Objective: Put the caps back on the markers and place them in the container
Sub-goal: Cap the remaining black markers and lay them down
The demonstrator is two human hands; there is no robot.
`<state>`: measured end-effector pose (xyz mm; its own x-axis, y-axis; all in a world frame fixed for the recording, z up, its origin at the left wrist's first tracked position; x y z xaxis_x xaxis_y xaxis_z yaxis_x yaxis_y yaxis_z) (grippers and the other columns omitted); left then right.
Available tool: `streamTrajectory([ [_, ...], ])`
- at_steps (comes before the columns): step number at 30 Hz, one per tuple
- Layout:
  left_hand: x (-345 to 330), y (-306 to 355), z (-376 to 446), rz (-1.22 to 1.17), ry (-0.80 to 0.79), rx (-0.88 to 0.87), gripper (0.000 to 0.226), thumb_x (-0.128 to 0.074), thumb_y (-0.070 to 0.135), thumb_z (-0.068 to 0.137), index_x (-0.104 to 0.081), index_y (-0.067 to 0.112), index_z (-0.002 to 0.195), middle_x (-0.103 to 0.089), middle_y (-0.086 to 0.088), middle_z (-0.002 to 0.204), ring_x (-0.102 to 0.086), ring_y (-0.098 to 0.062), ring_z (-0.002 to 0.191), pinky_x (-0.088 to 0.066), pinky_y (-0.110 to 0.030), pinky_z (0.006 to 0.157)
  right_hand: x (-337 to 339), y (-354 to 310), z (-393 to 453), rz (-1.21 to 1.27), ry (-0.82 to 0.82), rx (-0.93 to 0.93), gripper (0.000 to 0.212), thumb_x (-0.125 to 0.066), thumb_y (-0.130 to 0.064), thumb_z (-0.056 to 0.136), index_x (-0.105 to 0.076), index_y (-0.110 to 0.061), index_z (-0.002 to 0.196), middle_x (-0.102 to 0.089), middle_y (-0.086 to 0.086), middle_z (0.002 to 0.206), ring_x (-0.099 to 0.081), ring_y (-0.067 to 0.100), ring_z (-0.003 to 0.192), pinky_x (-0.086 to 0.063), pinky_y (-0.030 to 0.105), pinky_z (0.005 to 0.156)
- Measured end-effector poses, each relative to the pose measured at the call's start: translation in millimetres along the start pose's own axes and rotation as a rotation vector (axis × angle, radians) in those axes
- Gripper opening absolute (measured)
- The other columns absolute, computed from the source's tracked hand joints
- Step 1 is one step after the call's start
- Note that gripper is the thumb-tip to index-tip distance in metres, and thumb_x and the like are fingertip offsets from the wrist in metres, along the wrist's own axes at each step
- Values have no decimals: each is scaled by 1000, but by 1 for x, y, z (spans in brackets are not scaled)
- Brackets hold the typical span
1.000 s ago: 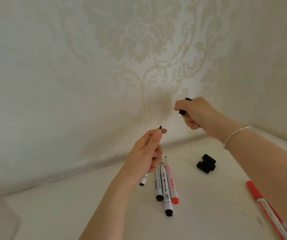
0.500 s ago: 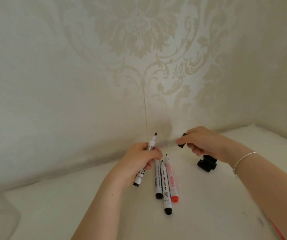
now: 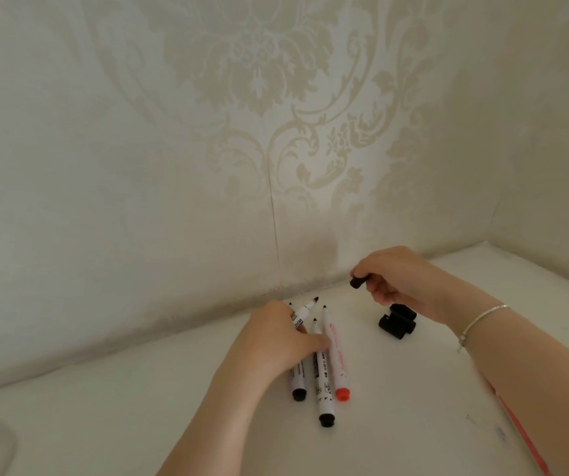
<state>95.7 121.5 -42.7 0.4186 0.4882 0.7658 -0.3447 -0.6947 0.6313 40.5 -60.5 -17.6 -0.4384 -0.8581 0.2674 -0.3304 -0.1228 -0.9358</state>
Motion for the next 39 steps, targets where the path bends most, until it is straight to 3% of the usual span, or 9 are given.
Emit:
streamTrajectory([
  [4,-4,1,-1,-2,-38,17,40,-74,38,74,-43,17,61,-40,5,56,-35,-11,47,-26,-21,44,6,-2,1,82,81,13,18,-55,-8,87,-64,6,92,-48,10,55,-40,19,46,-36,25,45],
  [7,-3,-1,1,-143,-97,46,36,-73,35,75,-44,18,61,-39,6,52,-33,-10,43,-26,-21,46,8,-9,0,92,94,87,7,-56,-10,86,-54,-3,86,-49,10,54,-39,20,44,-36,28,46],
  [10,4,0,2,-325,-118,39,29,-71,34,76,-52,16,65,-38,5,54,-33,-10,45,-28,-24,52,5,-15,-1,155,78,150,12,-58,-10,86,-53,-7,76,-45,9,54,-36,19,46,-33,28,46],
  [13,12,5,0,-553,-146,27,25,-65,30,80,-69,6,84,-60,-1,64,-37,-7,48,-31,-20,51,0,-20,-1,332,29,162,17,-58,-9,87,-53,-8,70,-39,5,53,-31,16,46,-28,26,46],
  [15,14,13,-5,-681,-188,-7,18,-60,25,86,-69,9,87,-75,-2,85,-36,-6,51,-29,-19,50,-4,-24,-2,440,-29,155,16,-58,-10,87,-53,-8,72,-37,2,52,-28,14,45,-26,26,48],
  [20,20,16,-6,-785,-132,-39,17,-63,31,85,-71,17,80,-73,6,79,-44,-4,49,-37,-19,51,-12,-36,-4,544,-92,173,12,-59,-10,86,-55,-6,75,-36,1,50,-27,14,42,-27,26,47],
  [32,25,14,-4,-849,-86,-68,16,-67,34,83,-74,21,79,-73,4,80,-45,-5,54,-36,-21,55,-18,-41,-10,458,-131,200,9,-57,-11,84,-55,-4,80,-35,2,50,-26,15,44,-25,29,52],
  [36,25,16,-4,-896,-98,-90,12,-65,29,86,-72,19,85,-72,3,78,-63,-4,64,-42,-13,51,-28,-43,-15,306,-212,219,10,-57,-11,86,-55,-5,77,-37,2,53,-29,15,46,-27,28,53],
  [39,21,18,-5,-1010,-133,-101,10,-64,25,89,-69,17,89,-70,-1,77,-69,-13,66,-52,-18,55,-30,-48,-16,214,-202,264,10,-55,-12,89,-56,-5,82,-41,4,57,-35,15,49,-31,27,51],
])
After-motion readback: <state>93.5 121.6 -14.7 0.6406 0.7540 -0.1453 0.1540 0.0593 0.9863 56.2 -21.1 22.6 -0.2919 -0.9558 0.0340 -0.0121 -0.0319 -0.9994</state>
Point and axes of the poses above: each hand's wrist, its own z-axis towards the middle knuckle, its own x-axis out of the back of the hand, y = z × x, the point moved 6 cm from there along z, towards the middle knuckle
